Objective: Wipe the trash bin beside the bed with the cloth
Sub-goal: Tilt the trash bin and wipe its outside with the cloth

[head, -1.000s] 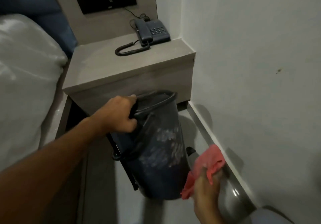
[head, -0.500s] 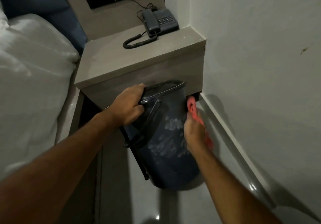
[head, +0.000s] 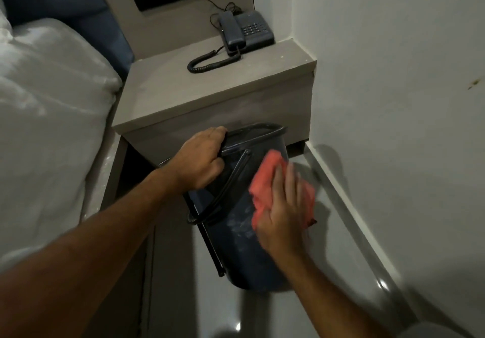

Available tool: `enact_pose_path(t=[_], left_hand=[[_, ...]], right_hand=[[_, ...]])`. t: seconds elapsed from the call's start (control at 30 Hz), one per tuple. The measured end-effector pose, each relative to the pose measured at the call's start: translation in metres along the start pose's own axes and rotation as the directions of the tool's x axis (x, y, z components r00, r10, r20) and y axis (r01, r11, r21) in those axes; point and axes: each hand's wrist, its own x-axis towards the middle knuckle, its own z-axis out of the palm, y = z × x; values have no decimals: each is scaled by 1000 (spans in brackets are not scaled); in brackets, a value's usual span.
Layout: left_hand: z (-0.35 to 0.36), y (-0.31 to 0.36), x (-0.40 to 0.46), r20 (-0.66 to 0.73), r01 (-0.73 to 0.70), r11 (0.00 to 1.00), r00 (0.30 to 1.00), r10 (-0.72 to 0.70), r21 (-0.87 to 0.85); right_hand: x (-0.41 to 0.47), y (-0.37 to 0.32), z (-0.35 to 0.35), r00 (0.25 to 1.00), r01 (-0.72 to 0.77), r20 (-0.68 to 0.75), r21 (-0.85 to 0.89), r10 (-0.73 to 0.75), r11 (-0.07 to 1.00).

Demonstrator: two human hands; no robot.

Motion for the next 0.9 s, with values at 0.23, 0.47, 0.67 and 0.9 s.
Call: enact_pose_path(t=[0.23,0.47,0.67,0.9], left_hand=[[1,-16,-14,26,-1,1000,1000,1,23],[-4,-22,-17,41,0,1000,999,-2,31],[0,-16,-9,46,-11,1000,999,9,27],[-1,-26,-17,48,-44,999,998,45,-15]], right_hand=[[-54,18,27,837,545,124,-263,-533,796],[-80,45,12,386,922,483,-163,-786,352],[-40,-25,44,668,740,403,-267,-626,617],[-153,47,20,795,589,355,-253,-492,768]])
